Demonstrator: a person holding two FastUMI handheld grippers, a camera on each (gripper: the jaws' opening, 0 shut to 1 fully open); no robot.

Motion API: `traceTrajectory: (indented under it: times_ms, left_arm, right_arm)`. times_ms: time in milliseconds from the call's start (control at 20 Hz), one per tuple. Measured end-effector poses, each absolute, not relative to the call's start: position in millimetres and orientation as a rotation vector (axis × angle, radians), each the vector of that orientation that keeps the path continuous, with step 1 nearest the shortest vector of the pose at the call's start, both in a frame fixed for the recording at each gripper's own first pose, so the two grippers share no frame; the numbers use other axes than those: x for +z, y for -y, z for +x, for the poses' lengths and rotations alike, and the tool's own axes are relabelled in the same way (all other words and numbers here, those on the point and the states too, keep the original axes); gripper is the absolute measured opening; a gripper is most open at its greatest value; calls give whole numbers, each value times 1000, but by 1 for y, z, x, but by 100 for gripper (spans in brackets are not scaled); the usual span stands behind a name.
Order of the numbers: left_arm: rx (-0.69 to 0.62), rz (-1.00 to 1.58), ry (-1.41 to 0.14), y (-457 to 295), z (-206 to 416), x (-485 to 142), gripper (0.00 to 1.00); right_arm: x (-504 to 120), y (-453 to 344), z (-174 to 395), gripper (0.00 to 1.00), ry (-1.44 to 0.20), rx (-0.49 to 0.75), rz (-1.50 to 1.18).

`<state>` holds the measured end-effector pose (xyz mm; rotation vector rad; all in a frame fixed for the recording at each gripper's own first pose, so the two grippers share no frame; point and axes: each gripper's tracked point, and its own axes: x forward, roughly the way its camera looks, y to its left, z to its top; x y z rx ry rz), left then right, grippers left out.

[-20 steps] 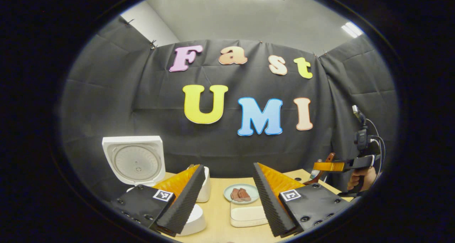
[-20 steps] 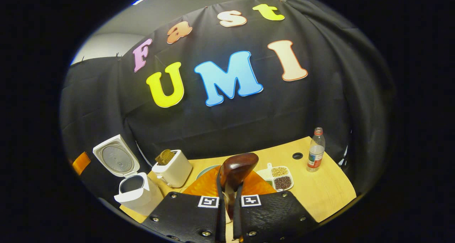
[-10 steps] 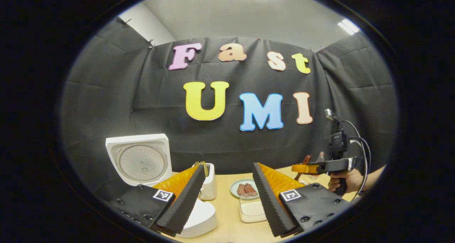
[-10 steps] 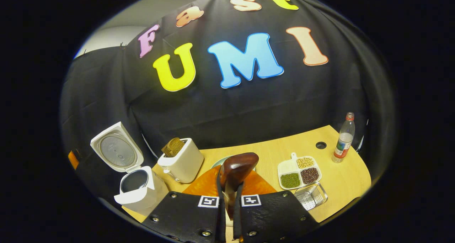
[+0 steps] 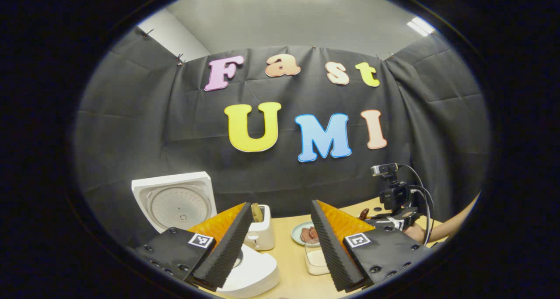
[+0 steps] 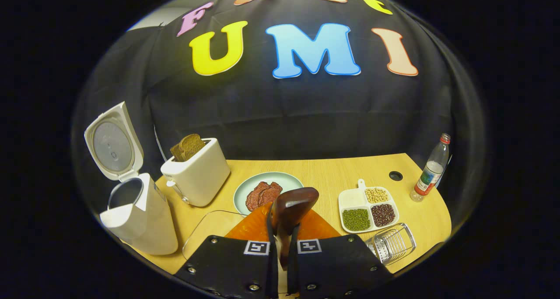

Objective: Close the left gripper, press the button to open the rice cooker; take a wooden spoon from the chopstick holder with the right hand, scoop a spoonful of rice and pour it into the rice cooker, then put the wooden spoon back into the chopstick holder.

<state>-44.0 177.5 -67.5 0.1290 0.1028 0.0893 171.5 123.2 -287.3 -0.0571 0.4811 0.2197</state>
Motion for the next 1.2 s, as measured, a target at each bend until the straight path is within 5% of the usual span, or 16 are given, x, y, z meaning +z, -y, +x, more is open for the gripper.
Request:
traceTrajectory:
  times_ms: [250,550,850,1200]
  left_arm:
    - [136,154,-156,-208,-50,-86,92]
    - [194,102,-172,-235,-61,-91,92]
    - [219,73,-159,-245,-69,-84,92]
    - [210,20,-117,-246,-75,-72,92]
  right_arm:
    - [-309,-165,166,9,-493,330,-136]
    - [-321,-198,144,9,-591,408,135]
    - [-332,-178,149,8,-710,347,634]
    - [-296,-154,154,8,-649,330,821]
